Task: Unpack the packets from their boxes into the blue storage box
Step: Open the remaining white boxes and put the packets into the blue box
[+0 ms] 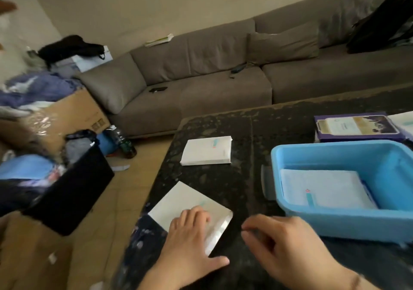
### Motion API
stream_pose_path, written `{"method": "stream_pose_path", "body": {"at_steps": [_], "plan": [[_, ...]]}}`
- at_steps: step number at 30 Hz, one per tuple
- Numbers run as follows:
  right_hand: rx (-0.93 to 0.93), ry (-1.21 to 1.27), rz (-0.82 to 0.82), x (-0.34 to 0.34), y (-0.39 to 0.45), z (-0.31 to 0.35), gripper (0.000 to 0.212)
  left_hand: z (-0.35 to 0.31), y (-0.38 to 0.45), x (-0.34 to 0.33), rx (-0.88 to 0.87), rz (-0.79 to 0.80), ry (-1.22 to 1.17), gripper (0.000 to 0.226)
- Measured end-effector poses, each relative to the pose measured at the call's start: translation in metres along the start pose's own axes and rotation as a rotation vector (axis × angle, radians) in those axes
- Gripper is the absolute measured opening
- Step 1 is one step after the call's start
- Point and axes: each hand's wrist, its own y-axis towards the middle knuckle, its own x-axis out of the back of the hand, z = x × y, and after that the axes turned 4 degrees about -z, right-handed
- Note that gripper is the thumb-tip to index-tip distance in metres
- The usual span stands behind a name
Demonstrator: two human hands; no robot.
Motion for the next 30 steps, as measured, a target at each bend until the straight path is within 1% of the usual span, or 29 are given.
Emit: {"method": "stream_pose_path", "body": {"at_steps": [2,4,6,7,8,10,12,14,17,19,21,22,24,27,30], "plan": [[-0.044,-0.031,0.089,-0.031,-0.004,0.0,0.023,0.005,-0.01,0.0,0.044,-0.081,-0.06,0.067],[-0.113,-0.001,0.183,-0.054,-0.01,-0.002,0.028,0.009,-0.017,0.003,0.027,-0.16,-0.091,0.05],[-0.149,-0.034,0.243,-0.07,-0.012,-0.002,0.032,0.014,-0.021,0.001,-0.027,-0.222,-0.067,0.031],[-0.153,-0.05,0.255,-0.074,-0.012,0.0,0.033,0.017,-0.022,-0.002,-0.026,-0.232,-0.068,0.027],[-0.15,-0.069,0.26,-0.08,-0.011,0.001,0.033,0.021,-0.022,-0.005,-0.017,-0.25,-0.083,0.025],[-0.116,-0.081,0.229,-0.089,-0.009,0.001,0.034,0.028,-0.023,-0.01,-0.035,-0.378,-0.143,0.025],[-0.027,-0.129,0.171,-0.101,-0.005,0.002,0.036,0.033,-0.024,-0.011,-0.043,-0.506,-0.193,0.032],[0.012,-0.128,0.136,-0.108,0.002,0.008,0.04,0.035,-0.025,-0.008,-0.028,-0.599,-0.223,0.037],[0.085,-0.18,0.097,-0.118,0.012,0.016,0.042,0.039,-0.027,-0.005,-0.012,-0.626,-0.252,0.041],[0.124,-0.223,0.061,-0.123,0.018,0.02,0.038,0.04,-0.029,-0.003,-0.006,-0.634,-0.266,0.047],[0.15,-0.277,0.069,-0.127,0.023,0.024,0.037,0.041,-0.029,-0.001,-0.008,-0.647,-0.273,0.05],[0.147,-0.297,0.081,-0.128,0.025,0.026,0.04,0.042,-0.03,0.0,-0.014,-0.656,-0.27,0.051],[0.144,-0.328,0.075,-0.131,0.029,0.028,0.041,0.044,-0.03,0.0,-0.022,-0.666,-0.266,0.05],[0.164,-0.337,0.043,-0.133,0.03,0.028,0.034,0.047,-0.028,0.0,-0.03,-0.673,-0.259,0.046],[0.199,-0.317,0.036,-0.133,0.024,0.023,0.04,0.047,-0.028,-0.004,-0.058,-0.669,-0.233,0.04]]}}
